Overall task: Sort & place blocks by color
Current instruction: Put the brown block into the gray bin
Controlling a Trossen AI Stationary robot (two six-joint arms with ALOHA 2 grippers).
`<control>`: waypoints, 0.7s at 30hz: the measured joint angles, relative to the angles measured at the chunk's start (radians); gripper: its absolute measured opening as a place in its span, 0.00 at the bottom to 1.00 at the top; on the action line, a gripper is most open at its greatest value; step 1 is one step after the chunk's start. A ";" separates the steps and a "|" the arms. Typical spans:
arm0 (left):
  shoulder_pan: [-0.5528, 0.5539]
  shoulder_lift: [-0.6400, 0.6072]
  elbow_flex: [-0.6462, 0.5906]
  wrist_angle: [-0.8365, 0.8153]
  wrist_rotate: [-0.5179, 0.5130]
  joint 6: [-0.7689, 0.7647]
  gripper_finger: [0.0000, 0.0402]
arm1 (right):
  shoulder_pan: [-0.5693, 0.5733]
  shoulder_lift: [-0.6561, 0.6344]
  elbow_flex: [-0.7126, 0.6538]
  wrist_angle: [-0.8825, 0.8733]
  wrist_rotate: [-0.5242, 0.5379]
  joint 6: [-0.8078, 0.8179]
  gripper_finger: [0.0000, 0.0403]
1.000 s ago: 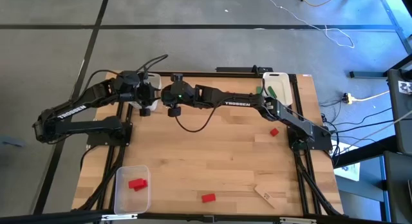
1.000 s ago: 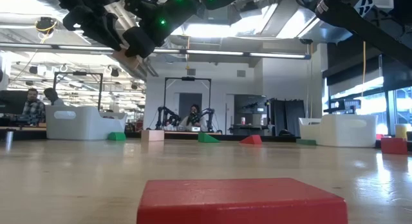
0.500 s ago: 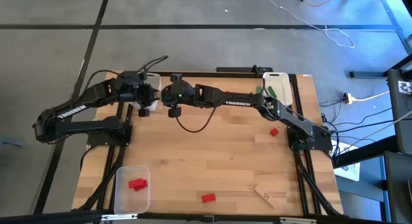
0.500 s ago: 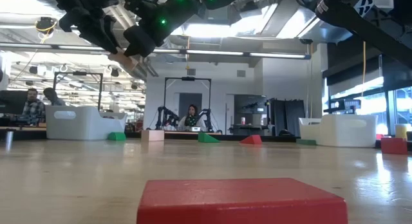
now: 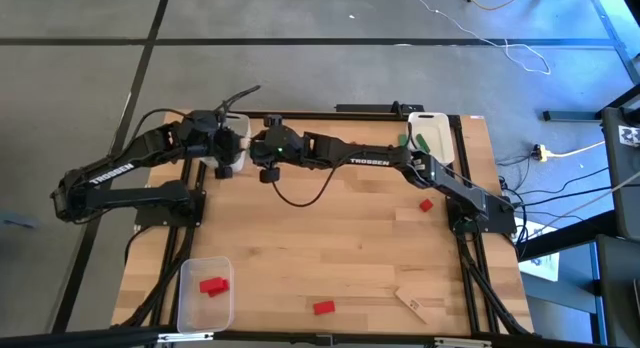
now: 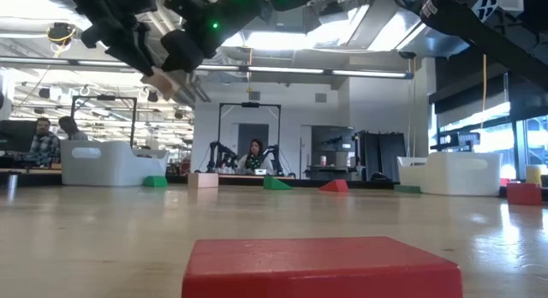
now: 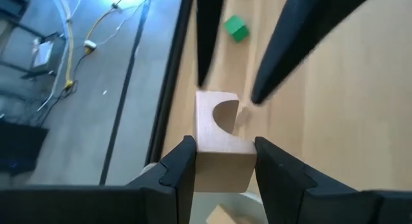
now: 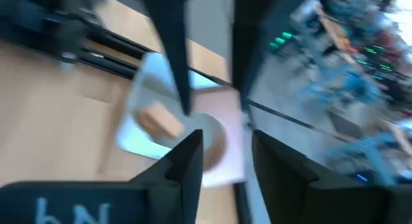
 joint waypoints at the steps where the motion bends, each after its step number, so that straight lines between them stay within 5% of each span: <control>1: 0.000 0.000 0.000 0.000 -0.018 -0.013 0.31 | 0.000 0.000 0.000 0.006 0.042 -0.007 0.35; 8: 0.017 0.000 0.000 -0.039 -0.108 -0.187 0.31 | -0.001 -0.006 0.001 0.011 0.345 -0.126 0.38; 21: 0.147 0.025 0.000 -0.270 -0.169 -0.766 0.32 | -0.002 -0.126 0.001 -0.126 0.369 -0.025 0.38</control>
